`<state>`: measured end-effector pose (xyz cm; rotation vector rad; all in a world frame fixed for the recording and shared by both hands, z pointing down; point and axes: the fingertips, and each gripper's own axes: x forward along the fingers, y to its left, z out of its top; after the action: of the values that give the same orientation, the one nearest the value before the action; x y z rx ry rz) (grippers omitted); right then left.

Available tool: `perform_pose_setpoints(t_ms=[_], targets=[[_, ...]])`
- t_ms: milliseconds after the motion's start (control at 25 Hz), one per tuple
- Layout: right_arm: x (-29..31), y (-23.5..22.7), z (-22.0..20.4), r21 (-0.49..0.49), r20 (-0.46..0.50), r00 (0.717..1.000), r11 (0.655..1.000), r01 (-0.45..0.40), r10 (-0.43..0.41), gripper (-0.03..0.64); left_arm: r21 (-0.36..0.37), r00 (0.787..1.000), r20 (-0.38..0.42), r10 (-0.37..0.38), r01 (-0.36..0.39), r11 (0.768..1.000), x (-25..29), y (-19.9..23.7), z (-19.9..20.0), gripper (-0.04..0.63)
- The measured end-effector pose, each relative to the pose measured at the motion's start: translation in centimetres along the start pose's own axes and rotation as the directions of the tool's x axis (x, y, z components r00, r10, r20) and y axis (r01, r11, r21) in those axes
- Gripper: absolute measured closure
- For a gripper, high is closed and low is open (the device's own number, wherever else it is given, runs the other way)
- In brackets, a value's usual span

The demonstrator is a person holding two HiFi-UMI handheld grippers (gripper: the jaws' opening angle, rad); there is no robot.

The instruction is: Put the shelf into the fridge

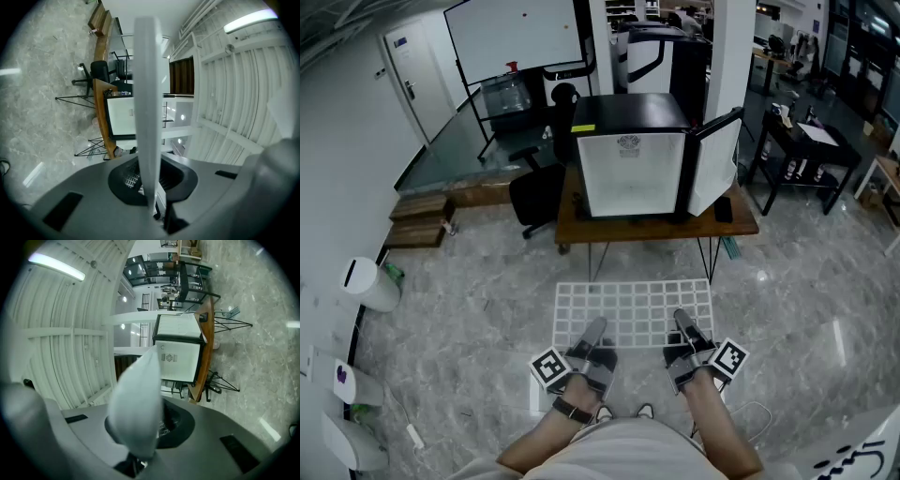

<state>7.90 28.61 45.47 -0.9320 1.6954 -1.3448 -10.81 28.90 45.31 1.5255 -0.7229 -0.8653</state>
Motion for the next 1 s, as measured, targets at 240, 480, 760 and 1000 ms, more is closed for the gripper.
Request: perform_pose_setpoints(t_ms=[240,480,760,1000], targets=[[0.0,0.0,0.3,-0.005,-0.006,1.0,1.0,0.003,-0.003,0.568,-0.003,1.0,0.002,-0.003,0.003,1.0,0.1,-0.3,-0.2,0.568],[0.1,-0.1,0.3,0.006,-0.013,1.0,1.0,0.006,-0.006,0.568,-0.01,1.0,0.006,0.006,-0.006,1.0,0.1,-0.1,-0.2,0.568],[0.1,-0.6,1.5,0.022,-0.019,1.0,1.0,-0.004,0.004,0.568,0.0,1.0,0.005,0.006,-0.006,1.0,1.0,0.1,-0.9,0.568],[0.6,-1.0,3.9,0.031,-0.029,1.0,0.999,-0.007,0.008,0.568,0.021,1.0,0.014,0.01,-0.01,1.0,3.1,0.1,-1.7,0.568]])
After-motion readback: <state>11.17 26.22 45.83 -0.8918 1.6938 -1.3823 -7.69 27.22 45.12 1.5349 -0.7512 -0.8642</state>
